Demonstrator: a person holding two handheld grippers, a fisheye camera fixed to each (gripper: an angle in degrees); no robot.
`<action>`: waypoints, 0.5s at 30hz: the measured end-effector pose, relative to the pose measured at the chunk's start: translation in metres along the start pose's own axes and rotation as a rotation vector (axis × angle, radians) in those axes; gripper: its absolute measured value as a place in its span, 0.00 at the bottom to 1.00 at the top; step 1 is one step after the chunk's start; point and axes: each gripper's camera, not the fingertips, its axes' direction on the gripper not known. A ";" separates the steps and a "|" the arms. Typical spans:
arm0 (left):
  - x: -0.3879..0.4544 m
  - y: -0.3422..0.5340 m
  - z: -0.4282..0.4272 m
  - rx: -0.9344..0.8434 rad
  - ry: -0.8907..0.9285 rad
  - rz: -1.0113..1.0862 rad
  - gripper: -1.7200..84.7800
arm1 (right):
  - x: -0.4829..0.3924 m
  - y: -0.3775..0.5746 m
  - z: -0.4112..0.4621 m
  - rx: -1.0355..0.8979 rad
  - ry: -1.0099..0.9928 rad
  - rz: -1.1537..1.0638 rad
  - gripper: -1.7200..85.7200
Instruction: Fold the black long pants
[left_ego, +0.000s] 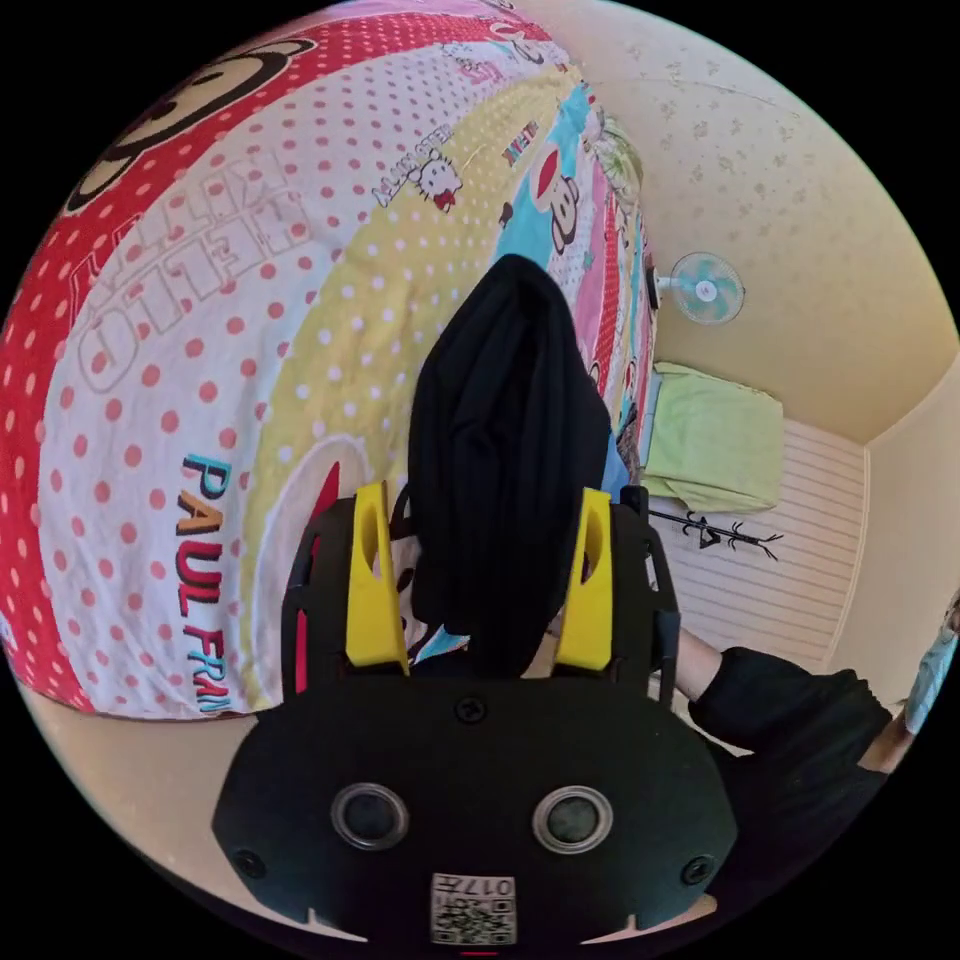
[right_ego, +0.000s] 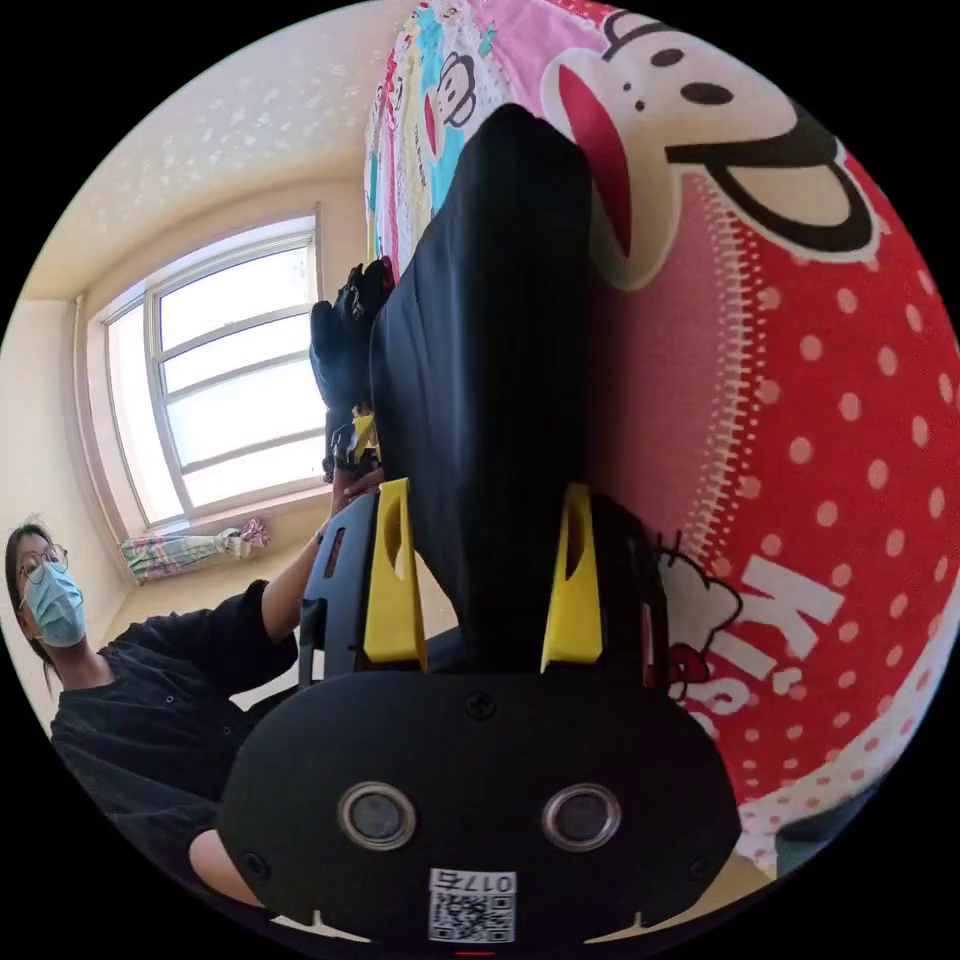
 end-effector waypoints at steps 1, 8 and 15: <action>0.002 0.005 0.003 0.045 -0.046 0.004 0.29 | 0.000 -0.004 0.017 -0.016 -0.006 -0.003 0.21; 0.030 0.052 0.027 -0.008 -0.167 0.030 0.18 | -0.010 0.016 0.036 -0.022 -0.027 0.085 0.16; 0.026 0.133 -0.031 -0.030 0.174 -0.008 0.13 | -0.081 0.056 0.028 -0.125 -0.127 -0.013 0.12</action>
